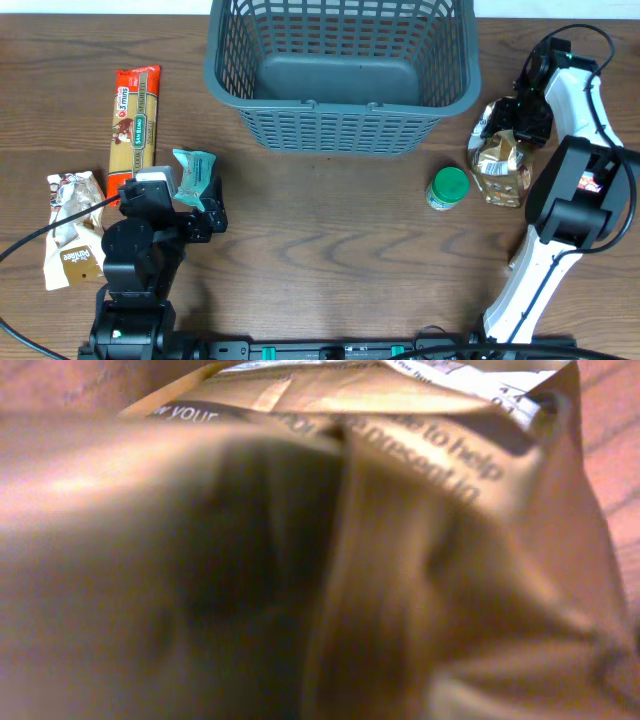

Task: Pack container
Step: 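Close the right gripper on the gold snack bag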

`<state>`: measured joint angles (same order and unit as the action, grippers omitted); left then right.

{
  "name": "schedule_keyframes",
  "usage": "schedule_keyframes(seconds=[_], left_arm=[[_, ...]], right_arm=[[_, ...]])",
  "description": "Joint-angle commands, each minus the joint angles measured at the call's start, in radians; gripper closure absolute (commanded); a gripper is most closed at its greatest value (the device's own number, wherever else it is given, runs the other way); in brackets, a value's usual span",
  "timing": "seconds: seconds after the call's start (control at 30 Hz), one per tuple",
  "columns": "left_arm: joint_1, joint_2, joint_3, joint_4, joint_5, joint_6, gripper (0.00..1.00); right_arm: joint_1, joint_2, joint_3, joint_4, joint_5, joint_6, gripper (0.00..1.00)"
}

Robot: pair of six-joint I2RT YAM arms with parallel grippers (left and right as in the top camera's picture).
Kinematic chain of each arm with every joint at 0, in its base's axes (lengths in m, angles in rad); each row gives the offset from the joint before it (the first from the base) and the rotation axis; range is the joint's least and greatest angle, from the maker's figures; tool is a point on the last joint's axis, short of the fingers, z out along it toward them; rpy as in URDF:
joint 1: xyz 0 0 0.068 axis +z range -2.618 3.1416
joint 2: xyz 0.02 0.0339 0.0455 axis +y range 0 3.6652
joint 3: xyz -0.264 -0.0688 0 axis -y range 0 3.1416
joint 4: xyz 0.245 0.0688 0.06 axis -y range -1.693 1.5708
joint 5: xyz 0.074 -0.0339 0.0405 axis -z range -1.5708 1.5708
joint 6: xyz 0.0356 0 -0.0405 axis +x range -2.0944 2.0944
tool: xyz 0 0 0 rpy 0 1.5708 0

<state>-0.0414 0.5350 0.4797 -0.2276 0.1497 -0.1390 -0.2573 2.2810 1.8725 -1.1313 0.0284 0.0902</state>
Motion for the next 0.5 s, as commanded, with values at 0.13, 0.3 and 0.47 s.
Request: schedule_keyframes(seconds=[0.13, 0.3, 0.47], left_arm=[[-0.003, -0.001, 0.028, 0.005, -0.012, -0.012, 0.02], [-0.003, -0.001, 0.028, 0.005, -0.013, -0.012, 0.02], [-0.003, -0.001, 0.028, 0.004, -0.012, -0.012, 0.02]], right_arm=[[0.01, -0.161, -0.023, -0.005, 0.044, 0.005, 0.99], [0.01, -0.253, -0.023, -0.005, 0.055, 0.004, 0.99], [0.01, -0.313, -0.023, -0.005, 0.055, -0.002, 0.99]])
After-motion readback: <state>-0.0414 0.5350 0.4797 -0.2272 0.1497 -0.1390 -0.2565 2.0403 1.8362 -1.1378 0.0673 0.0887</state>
